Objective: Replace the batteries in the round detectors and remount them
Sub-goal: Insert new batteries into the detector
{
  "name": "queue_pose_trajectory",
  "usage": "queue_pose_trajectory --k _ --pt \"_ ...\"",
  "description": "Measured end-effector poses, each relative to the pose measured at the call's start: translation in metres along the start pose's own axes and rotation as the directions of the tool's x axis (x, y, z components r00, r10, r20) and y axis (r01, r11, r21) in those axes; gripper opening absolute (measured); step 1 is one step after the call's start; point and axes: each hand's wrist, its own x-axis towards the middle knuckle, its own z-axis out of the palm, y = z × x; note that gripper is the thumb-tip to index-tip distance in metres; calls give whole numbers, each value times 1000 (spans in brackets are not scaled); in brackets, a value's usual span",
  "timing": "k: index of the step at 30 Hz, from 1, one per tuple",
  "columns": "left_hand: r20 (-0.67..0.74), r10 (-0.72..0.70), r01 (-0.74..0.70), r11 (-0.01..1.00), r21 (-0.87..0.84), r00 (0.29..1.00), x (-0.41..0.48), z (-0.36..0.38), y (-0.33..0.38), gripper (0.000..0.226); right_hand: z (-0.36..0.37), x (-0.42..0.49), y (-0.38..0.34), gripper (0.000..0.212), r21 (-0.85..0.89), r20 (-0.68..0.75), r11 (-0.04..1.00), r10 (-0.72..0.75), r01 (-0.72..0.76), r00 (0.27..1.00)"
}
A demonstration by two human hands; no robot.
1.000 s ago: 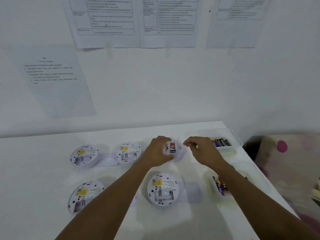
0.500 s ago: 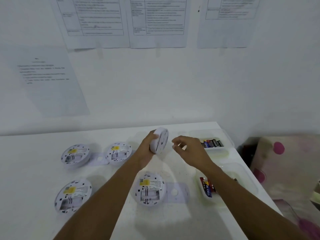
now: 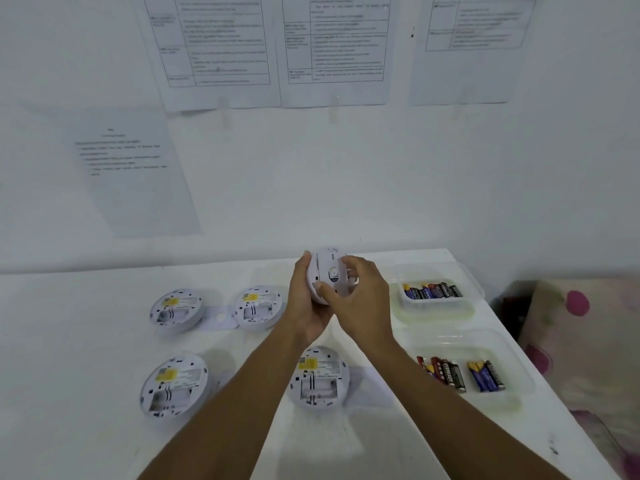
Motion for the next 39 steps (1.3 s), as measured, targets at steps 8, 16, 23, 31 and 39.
queue_pose_trajectory --k 8,16,23,31,39 --pt "12 8 -8 1000 -26 1000 -10 -5 2 57 0 -7 -13 55 33 21 999 -11 10 1000" --pt "60 -6 8 999 -44 998 -13 -12 1 47 1 -8 -14 50 44 120 993 -111 106 987" --pt "23 -17 19 995 -100 1000 -11 -16 7 57 -15 1 -14 25 -75 139 959 -261 273 955" --pt "-55 2 -13 982 -189 998 -4 -43 18 61 -47 42 38 24 -255 207 960 -63 116 976" --pt "-86 -17 -2 976 -216 996 -5 -52 21 62 -23 39 71 36 -581 505 766 77 273 859"
